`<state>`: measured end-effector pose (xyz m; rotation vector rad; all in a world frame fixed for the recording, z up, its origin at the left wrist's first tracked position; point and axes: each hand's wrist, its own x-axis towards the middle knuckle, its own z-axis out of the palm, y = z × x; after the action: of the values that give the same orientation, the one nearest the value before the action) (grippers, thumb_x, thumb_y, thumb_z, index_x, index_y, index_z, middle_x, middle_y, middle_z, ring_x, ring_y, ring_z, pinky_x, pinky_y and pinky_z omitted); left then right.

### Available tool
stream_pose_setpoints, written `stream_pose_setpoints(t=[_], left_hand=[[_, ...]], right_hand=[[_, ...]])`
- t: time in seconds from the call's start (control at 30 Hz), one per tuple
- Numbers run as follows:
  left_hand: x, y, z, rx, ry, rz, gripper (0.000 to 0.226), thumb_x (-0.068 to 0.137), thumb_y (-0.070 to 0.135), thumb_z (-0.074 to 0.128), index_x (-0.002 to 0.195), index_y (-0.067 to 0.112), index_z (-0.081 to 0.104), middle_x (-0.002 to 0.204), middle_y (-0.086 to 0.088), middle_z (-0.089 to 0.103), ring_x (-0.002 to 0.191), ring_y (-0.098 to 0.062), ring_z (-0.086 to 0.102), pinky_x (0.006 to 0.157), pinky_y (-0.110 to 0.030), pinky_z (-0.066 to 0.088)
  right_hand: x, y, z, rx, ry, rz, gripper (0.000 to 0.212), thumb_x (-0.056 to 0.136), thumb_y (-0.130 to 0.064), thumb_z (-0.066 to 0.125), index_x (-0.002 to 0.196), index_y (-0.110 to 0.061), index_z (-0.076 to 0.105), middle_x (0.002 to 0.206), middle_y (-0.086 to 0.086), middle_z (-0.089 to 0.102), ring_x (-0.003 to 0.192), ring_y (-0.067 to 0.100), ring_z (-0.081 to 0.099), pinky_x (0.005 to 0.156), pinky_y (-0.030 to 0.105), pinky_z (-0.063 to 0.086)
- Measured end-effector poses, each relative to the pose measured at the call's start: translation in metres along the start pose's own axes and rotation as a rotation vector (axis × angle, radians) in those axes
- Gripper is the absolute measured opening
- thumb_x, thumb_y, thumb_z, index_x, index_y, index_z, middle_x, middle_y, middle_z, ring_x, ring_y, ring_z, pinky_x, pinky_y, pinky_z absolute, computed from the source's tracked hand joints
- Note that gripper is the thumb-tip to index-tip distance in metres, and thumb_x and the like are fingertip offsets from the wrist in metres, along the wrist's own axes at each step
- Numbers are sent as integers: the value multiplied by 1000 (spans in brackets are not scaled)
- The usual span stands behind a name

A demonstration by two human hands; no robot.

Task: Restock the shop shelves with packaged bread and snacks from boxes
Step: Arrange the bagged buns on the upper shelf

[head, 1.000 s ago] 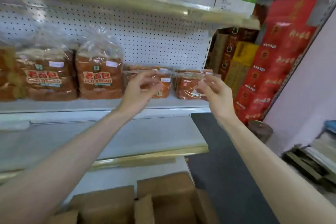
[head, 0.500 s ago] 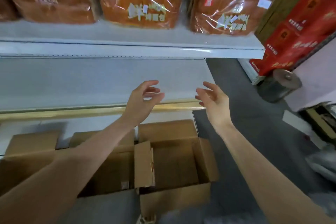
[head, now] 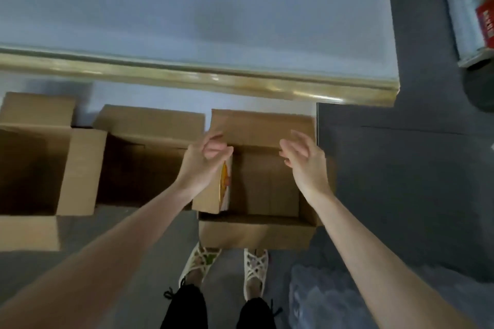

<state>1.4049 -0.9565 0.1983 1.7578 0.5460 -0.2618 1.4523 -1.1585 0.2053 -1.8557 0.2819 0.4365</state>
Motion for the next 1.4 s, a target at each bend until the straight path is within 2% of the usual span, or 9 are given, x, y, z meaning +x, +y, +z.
stream_pose_setpoints(t=[0.17, 0.33, 0.43, 0.57, 0.73, 0.9, 1.03, 1.23, 1.4], left_hand=[[6, -70, 36, -27, 121, -200, 39, 90, 23, 66, 127, 18, 55, 100, 8, 65, 96, -8, 63, 83, -29, 53], [12, -138, 60, -70, 189, -328, 39, 90, 23, 65, 127, 18, 53, 98, 7, 62, 93, -9, 61, 73, -23, 52], [23, -179, 70, -57, 200, -397, 37, 90, 26, 65, 125, 20, 53, 101, 6, 63, 97, -14, 62, 77, -34, 57], [44, -224, 83, -48, 209, -450, 38, 90, 28, 65, 125, 18, 54, 105, 4, 61, 98, -14, 61, 64, -20, 49], [74, -268, 99, -9, 254, -456, 39, 89, 32, 66, 124, 18, 55, 104, 5, 61, 93, -10, 60, 62, -16, 44], [89, -290, 113, -31, 262, -460, 32, 89, 27, 67, 119, 15, 61, 94, 11, 61, 90, -6, 59, 68, -15, 45], [93, -293, 118, -32, 263, -466, 19, 93, 22, 62, 109, 13, 67, 101, 1, 66, 94, -14, 63, 74, -18, 49], [93, -285, 114, -6, 283, -474, 20, 96, 21, 57, 108, 11, 70, 101, -2, 68, 91, -15, 62, 65, -18, 45], [89, -274, 109, 9, 276, -471, 21, 97, 23, 56, 108, 12, 70, 99, -2, 67, 82, -7, 59, 62, -20, 44]], right_hand=[[27, 72, 9, -46, -103, 100, 44, 92, -26, 64, 132, -14, 54, 95, -18, 64, 98, 7, 66, 97, 32, 51], [48, 142, 29, -87, -163, 176, 40, 92, -27, 64, 130, -16, 55, 95, -18, 64, 97, 9, 66, 97, 35, 51], [60, 178, 46, -103, -192, 207, 42, 93, -28, 62, 132, -16, 53, 97, -19, 61, 95, 5, 64, 95, 30, 51], [73, 218, 66, -135, -206, 223, 43, 93, -30, 61, 133, -17, 52, 98, -20, 60, 94, 4, 64, 90, 23, 51], [86, 261, 88, -157, -200, 235, 41, 93, -29, 61, 131, -16, 53, 107, -9, 62, 95, 6, 65, 95, 33, 52], [93, 289, 98, -171, -211, 245, 41, 94, -28, 60, 131, -14, 53, 109, -5, 65, 94, 7, 66, 97, 38, 52], [95, 300, 100, -153, -208, 280, 40, 93, -26, 61, 130, -13, 54, 104, -7, 65, 92, 7, 66, 97, 39, 51], [97, 297, 95, -149, -201, 286, 38, 94, -24, 61, 130, -12, 55, 97, -15, 63, 88, 5, 66, 96, 36, 52], [98, 285, 84, -154, -209, 257, 37, 94, -26, 61, 129, -13, 55, 103, -7, 65, 92, 9, 67, 96, 39, 52]])
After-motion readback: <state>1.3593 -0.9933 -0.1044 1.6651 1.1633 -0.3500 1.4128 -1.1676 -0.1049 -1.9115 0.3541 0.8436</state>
